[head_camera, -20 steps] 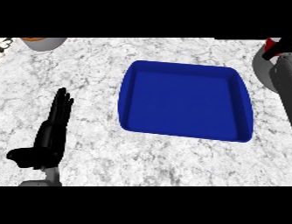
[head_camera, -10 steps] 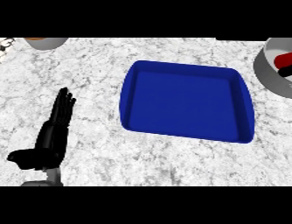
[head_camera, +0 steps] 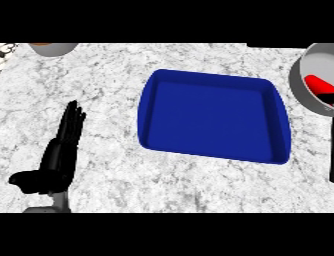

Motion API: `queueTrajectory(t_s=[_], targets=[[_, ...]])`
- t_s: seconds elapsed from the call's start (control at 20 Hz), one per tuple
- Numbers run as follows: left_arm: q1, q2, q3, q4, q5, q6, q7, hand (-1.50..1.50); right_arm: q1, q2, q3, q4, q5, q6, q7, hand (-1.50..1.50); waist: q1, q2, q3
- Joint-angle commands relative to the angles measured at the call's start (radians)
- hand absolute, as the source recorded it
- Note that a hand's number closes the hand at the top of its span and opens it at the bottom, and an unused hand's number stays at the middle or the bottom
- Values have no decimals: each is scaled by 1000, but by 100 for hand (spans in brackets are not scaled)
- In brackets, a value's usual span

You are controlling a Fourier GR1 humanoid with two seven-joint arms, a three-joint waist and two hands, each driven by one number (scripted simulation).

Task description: Pick the can from the tray and place it in the pot

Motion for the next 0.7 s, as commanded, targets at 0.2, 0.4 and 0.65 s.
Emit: queueTrajectory(t_s=[0.2, 0.4, 0.65], targets=[[14, 16, 9, -23, 10, -12, 26, 0, 72, 67, -163, -153, -208, -278, -316, -150, -19, 1, 16], [-23, -7, -2, 0, -13, 16, 30, 0, 36, 89, -266, -221, -346, -361, -426, -150, -11, 9, 16], [3, -4, 4, 0, -4, 2, 22, 0, 168, 106, -368, -296, -530, -339, -604, -150, -17, 5, 13]])
